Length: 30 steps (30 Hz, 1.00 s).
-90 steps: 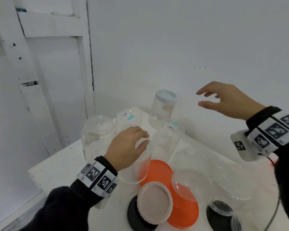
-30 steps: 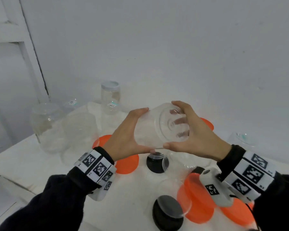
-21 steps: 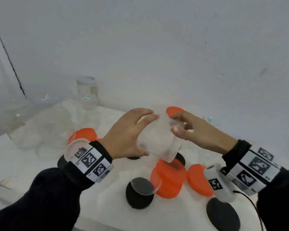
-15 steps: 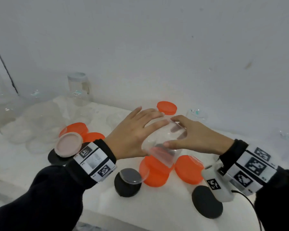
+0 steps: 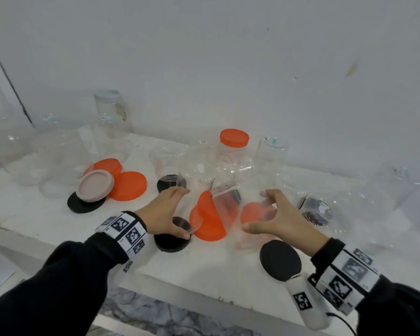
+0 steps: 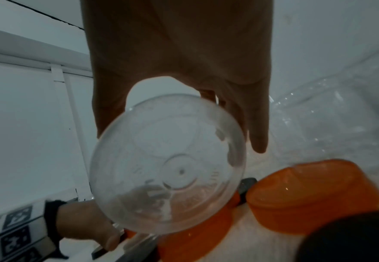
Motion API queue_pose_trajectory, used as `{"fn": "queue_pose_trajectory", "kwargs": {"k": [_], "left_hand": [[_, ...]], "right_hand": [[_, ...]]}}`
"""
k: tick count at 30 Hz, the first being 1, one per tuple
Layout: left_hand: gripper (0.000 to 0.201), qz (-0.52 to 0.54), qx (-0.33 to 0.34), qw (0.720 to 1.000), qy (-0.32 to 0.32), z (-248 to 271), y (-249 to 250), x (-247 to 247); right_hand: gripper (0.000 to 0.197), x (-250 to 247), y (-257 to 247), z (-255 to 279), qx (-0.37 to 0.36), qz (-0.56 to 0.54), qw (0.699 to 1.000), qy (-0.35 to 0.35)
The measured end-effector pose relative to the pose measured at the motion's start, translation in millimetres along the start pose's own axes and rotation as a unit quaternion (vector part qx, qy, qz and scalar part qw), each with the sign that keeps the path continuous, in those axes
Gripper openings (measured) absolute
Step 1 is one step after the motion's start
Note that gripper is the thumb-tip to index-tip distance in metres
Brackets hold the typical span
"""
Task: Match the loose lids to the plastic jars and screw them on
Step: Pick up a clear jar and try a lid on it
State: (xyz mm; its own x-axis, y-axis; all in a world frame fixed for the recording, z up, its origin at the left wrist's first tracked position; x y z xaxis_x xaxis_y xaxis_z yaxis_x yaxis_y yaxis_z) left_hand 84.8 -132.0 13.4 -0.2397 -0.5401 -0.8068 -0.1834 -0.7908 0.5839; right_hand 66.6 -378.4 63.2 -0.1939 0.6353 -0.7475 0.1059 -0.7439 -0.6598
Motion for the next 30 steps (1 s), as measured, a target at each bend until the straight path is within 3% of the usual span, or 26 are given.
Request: {"fn": "queue_pose_trajectory", "kwargs": {"k": [3, 7, 19, 23, 26, 30], "left_hand": [[0.113, -0.024, -0.031, 0.998, -0.050, -5.9, -3.1, 12.0], [0.108, -0.049, -0.049, 0.996, -0.063, -13.1, -11.1, 16.8], [0.097, -0.013, -0.074, 0.996, 0.036, -5.0, -32.6, -20.5], [0.096, 0.039, -0.027, 0.995, 0.084, 5.4, -15.2, -41.0], [0.083, 0.101, 0.039, 0.987, 0.119, 12.7, 15.9, -48.0], [0.105, 0.103, 0.079, 0.983, 0.127, 9.7, 36.0, -42.8]], "right_hand": [[0.097, 12.3, 11.5, 2.8, 0.008, -0.020, 1.000, -0.009], [0.082, 28.8, 20.7, 3.8, 0.009, -0.044, 0.999, -0.028], [0.108, 42.6, 26.7, 4.6, -0.008, -0.037, 0.998, -0.052], [0.110, 44.7, 28.5, 2.3, -0.015, -0.034, 0.997, -0.065], [0.110, 47.2, 31.4, 3.6, -0.019, -0.043, 0.996, -0.076], [0.104, 46.0, 32.6, 7.4, -0.029, -0.061, 0.995, -0.079]]}}
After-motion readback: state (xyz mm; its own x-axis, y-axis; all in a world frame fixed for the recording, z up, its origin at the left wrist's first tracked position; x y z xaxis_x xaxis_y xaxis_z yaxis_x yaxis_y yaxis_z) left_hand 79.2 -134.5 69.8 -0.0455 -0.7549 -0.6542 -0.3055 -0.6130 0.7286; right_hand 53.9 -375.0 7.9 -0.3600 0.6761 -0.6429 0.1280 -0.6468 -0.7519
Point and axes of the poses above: each hand's wrist, its own z-axis away from the middle knuckle, its own x-axis out of the palm, y = z × x, the point moved 7 cm from there along -z, towards the middle knuckle, and after that the axes turned 12 degrees about z, right-handed, at the moved point
